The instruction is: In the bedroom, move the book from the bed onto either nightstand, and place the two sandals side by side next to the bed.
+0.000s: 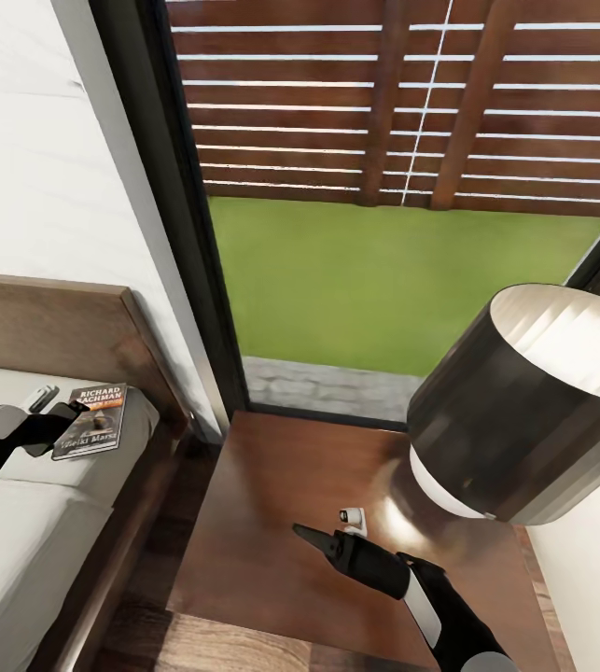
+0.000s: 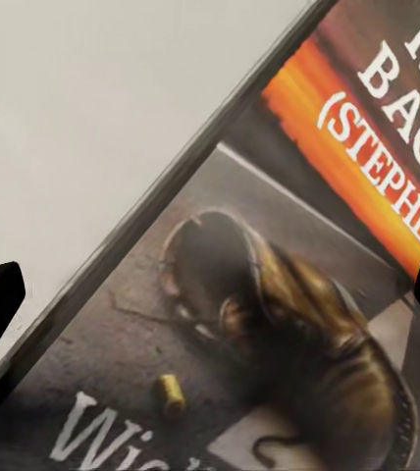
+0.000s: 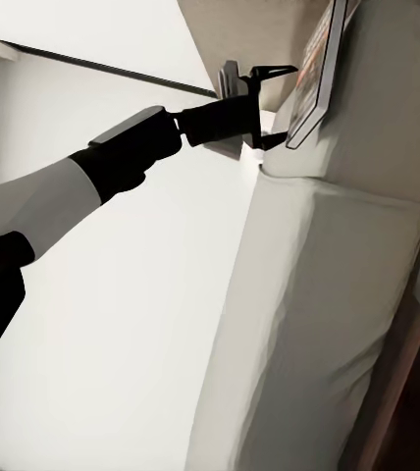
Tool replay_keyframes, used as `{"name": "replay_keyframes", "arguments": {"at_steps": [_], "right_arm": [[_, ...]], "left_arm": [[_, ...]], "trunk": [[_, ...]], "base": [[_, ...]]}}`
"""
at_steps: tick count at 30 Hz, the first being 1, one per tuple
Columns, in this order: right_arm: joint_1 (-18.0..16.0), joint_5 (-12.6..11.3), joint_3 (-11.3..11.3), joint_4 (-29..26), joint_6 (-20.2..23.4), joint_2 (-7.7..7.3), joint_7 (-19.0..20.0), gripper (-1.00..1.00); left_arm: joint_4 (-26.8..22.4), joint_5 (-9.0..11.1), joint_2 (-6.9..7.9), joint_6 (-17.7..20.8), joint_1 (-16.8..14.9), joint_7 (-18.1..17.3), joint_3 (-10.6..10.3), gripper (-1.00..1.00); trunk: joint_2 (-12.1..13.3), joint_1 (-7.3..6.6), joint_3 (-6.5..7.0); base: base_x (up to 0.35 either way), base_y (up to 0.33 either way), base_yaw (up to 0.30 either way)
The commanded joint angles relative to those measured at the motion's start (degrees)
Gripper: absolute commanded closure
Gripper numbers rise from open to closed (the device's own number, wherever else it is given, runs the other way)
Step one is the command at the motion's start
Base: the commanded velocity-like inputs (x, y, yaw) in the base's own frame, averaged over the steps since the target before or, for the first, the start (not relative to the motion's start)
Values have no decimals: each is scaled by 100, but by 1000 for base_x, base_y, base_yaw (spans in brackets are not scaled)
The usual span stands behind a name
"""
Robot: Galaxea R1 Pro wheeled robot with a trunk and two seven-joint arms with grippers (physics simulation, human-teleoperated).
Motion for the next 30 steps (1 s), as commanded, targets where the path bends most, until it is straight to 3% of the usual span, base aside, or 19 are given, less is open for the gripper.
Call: {"name": "replay_keyframes", "arguments": {"at_steps": [1,16,30], "right_arm": [[-2,2,-18,0,60,5,21,-100],[-2,3,-18,-2,59,5,24,-100],[-2,9,-18,1,59,5,23,-100]], "left_arm": [[-11,62,5,30,-1,44,-1,-100],[-11,69,58,70,-1,44,4,-100],[-16,73,67,97,-1,47,9,-100]], "trunk": [[-2,-1,-4],[-2,-1,-4],[560,-308,247]], "base": [[0,0,0],[0,0,0],[0,0,0]]}}
